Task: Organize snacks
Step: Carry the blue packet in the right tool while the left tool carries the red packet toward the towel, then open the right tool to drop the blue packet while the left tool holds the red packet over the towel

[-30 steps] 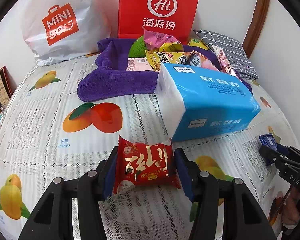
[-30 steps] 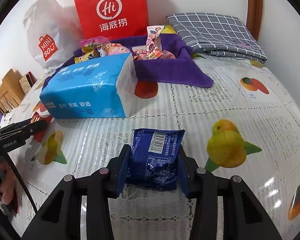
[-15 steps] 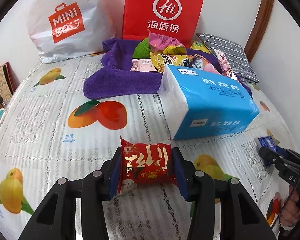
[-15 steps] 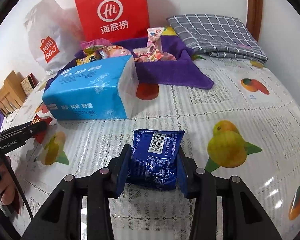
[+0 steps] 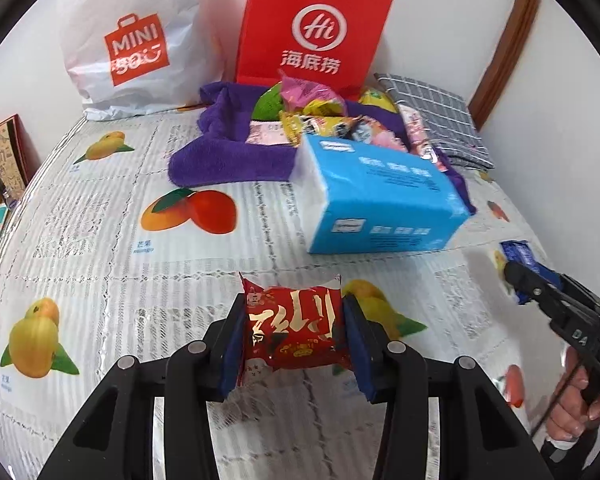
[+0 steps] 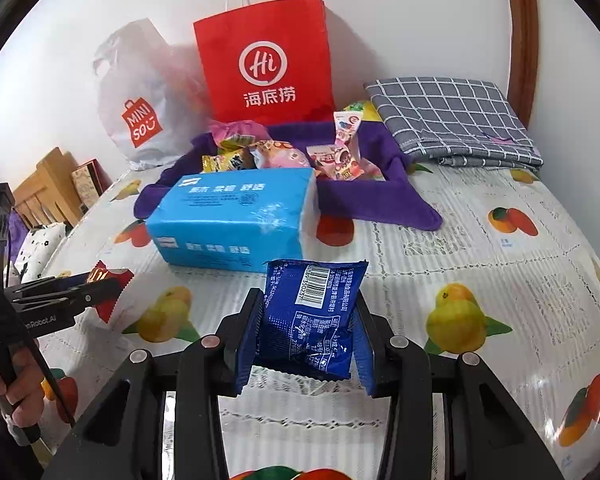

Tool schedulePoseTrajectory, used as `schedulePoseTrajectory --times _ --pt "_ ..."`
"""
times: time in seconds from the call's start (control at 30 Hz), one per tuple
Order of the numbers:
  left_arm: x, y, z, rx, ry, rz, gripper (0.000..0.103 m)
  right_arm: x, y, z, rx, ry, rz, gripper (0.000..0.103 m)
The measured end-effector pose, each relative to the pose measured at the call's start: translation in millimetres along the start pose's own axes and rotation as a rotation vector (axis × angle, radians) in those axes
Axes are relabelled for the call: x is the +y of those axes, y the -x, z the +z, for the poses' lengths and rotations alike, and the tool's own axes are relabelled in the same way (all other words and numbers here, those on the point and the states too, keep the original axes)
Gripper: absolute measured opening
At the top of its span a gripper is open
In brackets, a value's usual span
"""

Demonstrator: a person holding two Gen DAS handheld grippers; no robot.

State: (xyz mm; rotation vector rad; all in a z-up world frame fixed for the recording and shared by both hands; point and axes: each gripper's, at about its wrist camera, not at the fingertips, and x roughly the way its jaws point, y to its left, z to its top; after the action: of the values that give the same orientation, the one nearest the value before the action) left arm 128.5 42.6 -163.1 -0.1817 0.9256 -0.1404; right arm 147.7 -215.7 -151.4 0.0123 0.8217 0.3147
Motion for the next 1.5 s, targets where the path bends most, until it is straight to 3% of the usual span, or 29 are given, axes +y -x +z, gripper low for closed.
schedulePoseTrajectory --times 0.8,1.13,1.5 --pt "-40 41 32 -0.067 -0.036 -0.088 0.043 12 21 37 -0.057 -0.003 0.03 0.042" --pt "-41 43 65 -0.129 -0.04 -0.079 0.043 12 21 77 -0.129 0.0 0.028 0.042" --pt "-28 29 114 -0.211 -0.008 -0.036 0.043 -11 -8 141 -0.155 -0.044 0.072 0.042"
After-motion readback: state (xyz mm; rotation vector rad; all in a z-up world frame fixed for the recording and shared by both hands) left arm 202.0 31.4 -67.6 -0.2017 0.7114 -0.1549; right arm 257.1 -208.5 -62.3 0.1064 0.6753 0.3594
